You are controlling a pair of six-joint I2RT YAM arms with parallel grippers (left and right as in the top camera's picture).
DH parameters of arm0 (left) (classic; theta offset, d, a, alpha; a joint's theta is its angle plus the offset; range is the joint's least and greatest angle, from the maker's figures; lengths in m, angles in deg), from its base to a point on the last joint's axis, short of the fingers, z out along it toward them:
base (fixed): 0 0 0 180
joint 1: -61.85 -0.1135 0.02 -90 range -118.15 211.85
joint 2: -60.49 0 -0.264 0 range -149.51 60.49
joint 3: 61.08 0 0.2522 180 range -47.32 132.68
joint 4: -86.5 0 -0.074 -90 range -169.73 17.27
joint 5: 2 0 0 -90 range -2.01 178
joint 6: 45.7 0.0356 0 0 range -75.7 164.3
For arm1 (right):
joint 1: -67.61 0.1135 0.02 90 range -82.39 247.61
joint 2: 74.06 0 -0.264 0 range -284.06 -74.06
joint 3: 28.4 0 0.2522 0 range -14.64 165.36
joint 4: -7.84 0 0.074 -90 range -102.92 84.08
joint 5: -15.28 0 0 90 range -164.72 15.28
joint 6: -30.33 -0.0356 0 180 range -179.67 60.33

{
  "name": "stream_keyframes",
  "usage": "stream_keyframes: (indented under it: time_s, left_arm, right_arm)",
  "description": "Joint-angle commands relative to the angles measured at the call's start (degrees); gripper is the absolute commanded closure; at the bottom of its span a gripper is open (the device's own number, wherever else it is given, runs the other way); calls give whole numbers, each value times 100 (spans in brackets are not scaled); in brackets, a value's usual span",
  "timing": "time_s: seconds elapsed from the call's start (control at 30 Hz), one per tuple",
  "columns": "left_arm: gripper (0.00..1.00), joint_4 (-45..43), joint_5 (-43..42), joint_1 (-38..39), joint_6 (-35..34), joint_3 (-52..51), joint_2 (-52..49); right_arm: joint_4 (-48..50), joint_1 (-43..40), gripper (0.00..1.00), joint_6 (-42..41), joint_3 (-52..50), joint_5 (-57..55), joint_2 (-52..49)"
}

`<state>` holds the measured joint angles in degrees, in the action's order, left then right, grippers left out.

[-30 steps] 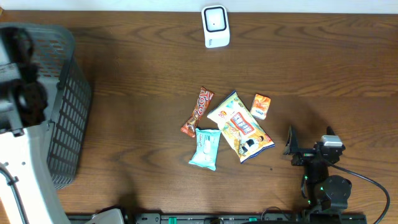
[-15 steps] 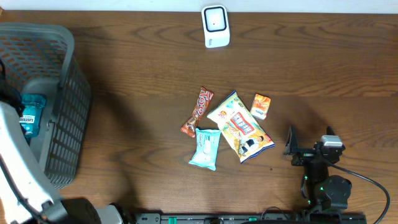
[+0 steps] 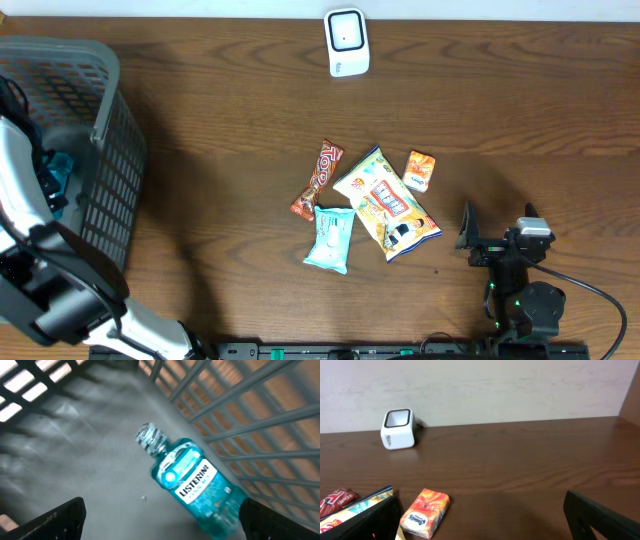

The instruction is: Scan the item barcode

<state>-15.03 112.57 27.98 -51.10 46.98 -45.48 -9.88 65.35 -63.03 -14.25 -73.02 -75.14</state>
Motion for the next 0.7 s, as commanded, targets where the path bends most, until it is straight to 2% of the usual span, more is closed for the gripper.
stream_keyframes:
  time_s: [0.0,0.13,0.67]
  left_arm:
    - [2,24,-39,-111,-291,-22,-295]
    - [2,26,-39,-245,-503,-22,-619]
    - [2,-765,-234,-511,-498,-24,-1427]
  right_arm:
    - [-15,59,1,66,-7,-7,-2]
    - [-15,59,1,66,-7,-7,-2]
    - [-15,59,1,66,-7,-7,-2]
